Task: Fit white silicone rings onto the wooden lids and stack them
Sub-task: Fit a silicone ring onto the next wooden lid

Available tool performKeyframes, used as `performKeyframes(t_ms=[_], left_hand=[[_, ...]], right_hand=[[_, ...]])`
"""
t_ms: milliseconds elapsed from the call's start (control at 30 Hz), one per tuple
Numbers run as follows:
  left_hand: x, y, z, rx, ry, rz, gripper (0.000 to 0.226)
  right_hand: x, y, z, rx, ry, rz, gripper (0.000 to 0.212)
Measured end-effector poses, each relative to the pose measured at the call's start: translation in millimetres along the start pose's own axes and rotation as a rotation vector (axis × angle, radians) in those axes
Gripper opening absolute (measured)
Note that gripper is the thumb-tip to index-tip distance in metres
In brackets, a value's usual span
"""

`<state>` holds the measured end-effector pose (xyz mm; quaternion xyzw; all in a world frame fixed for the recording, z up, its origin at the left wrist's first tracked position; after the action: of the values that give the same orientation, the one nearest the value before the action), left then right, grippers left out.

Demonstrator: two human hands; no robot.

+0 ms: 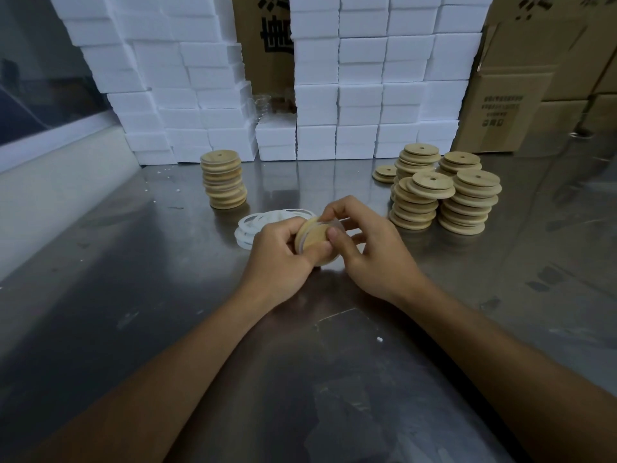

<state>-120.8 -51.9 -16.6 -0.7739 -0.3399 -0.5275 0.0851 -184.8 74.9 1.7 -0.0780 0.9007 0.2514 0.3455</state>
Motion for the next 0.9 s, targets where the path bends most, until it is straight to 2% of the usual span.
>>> performKeyframes(t_ms=[67, 133, 200, 300, 467, 600, 767, 900], left_hand=[[2, 1, 1, 0.012, -0.059, -0.085, 0.011], [7, 3, 2, 0.056, -0.146, -0.18, 0.027], [17, 5, 4, 0.114, -0.283, -0.256, 0.039], [29, 4, 9, 0.17, -0.488, -0.415, 0.043], [37, 6, 12, 0.26, -0.539, -0.492, 0.038], [35, 6, 10, 0.271, -0.471, -0.485, 0.032], [15, 11, 1, 0.289, -0.147, -0.397, 0.032], [5, 10, -3, 0.235, 0.015, -0.276, 0.032]], right_hand=[[-1, -1, 0, -0.003, 0.016, 0.005, 0.014], [-1, 0, 0, 0.051, -0.003, 0.003, 0.012], [-1, 3, 1, 0.131, -0.014, 0.004, 0.011], [-5, 7, 2, 0.199, 0.011, 0.029, 0.01], [-9, 6, 2, 0.29, -0.016, 0.018, 0.008], [-5, 4, 3, 0.275, -0.077, -0.017, 0.01], [-5, 5, 3, 0.301, -0.091, -0.058, 0.012], [-1, 3, 2, 0.315, -0.173, -0.165, 0.009]])
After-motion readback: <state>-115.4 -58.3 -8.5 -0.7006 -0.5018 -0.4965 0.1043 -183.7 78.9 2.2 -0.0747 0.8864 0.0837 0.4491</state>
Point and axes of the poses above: each hand's wrist, its own z-axis away from the middle knuckle, its own y-axis out of the back of the hand, x = y × z, the point moved 5 cm from there along -z, towards the middle knuckle, and after that the axes turned 8 degrees about x, right-handed, at the moved point
